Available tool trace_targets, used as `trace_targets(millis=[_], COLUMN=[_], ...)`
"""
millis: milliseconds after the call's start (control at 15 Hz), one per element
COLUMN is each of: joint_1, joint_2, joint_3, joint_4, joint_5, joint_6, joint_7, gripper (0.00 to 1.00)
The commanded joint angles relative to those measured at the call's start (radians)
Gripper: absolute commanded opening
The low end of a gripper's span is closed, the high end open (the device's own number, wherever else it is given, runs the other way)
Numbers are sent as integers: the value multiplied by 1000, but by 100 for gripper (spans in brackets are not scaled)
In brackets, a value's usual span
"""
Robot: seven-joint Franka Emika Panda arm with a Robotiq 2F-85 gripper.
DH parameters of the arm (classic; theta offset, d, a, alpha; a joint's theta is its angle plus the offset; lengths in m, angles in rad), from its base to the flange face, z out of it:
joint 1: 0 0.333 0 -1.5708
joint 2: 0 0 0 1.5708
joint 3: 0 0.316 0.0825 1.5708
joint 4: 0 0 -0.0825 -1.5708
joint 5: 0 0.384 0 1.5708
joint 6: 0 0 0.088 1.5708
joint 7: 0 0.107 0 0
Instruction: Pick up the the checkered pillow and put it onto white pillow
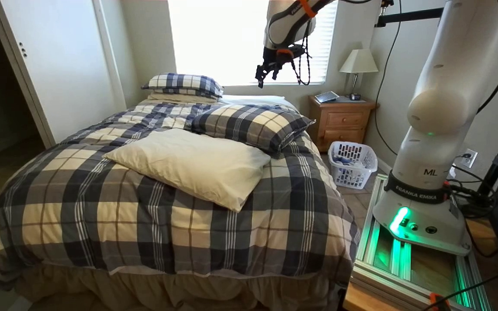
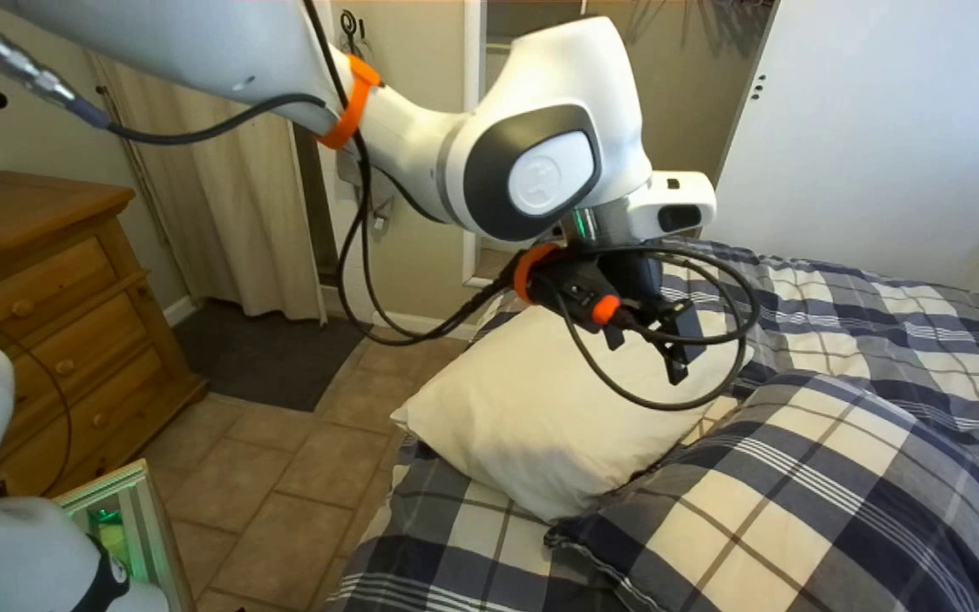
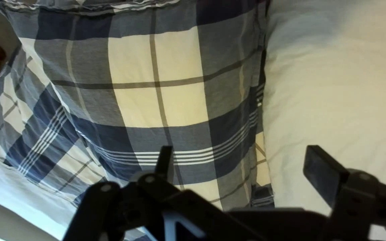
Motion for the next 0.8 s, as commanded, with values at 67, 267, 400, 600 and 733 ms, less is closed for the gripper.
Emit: trace_targets(millis=[67, 267, 400, 600, 733], joint_1=[-2, -22, -52, -27, -29], joint_2=[159, 242, 281, 268, 277], joint_3=[-45, -59, -35, -62, -60], joint_4=[132, 180, 205, 180, 190], joint_5=[0, 49, 149, 124, 129], joint_6=[43, 131, 193, 183, 185], joint_7=[-56, -110, -175, -152, -155], gripper=[100, 100, 100, 100, 100])
